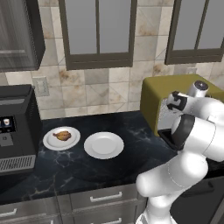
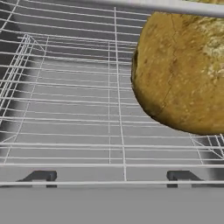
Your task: Open the toaster oven door. Place the bread on the top rack in the toaster oven and place the chicken drumstick on the bottom rack.
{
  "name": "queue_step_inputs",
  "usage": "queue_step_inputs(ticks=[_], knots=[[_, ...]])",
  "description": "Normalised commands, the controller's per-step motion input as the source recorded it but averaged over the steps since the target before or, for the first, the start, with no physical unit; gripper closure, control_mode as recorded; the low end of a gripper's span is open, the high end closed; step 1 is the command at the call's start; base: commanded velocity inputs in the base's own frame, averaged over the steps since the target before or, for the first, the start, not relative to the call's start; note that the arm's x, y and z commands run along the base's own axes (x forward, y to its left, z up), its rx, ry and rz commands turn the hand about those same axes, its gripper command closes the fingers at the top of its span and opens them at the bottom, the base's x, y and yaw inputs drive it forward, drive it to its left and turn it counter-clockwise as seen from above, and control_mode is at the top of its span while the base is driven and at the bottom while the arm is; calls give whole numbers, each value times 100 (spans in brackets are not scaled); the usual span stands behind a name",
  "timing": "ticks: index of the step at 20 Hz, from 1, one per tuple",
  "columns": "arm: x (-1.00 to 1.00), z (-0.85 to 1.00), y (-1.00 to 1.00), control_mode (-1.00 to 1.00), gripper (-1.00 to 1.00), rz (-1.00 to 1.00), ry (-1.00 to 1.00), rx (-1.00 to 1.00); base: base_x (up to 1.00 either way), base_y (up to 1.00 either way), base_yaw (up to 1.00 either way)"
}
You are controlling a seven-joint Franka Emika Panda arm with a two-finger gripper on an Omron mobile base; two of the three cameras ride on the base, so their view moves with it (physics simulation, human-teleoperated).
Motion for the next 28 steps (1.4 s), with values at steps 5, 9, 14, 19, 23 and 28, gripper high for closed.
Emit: queue_step_inputs(ticks=[5,9,14,19,23,28], knots=[[-2,4,-12,-100,-100,0,-2,0,0,0,0],[-53,16,-28,-100,-100,1,0,7,0,0,0],[-7,0,-12,-100,-100,8,0,11,0,0,0],[0,-3,0,-100,-100,18,-1,7,0,0,0],[0,-5,0,-100,-100,19,-10,5,0,0,0],[14,-18,0,-100,-100,11,-10,2,0,0,0]])
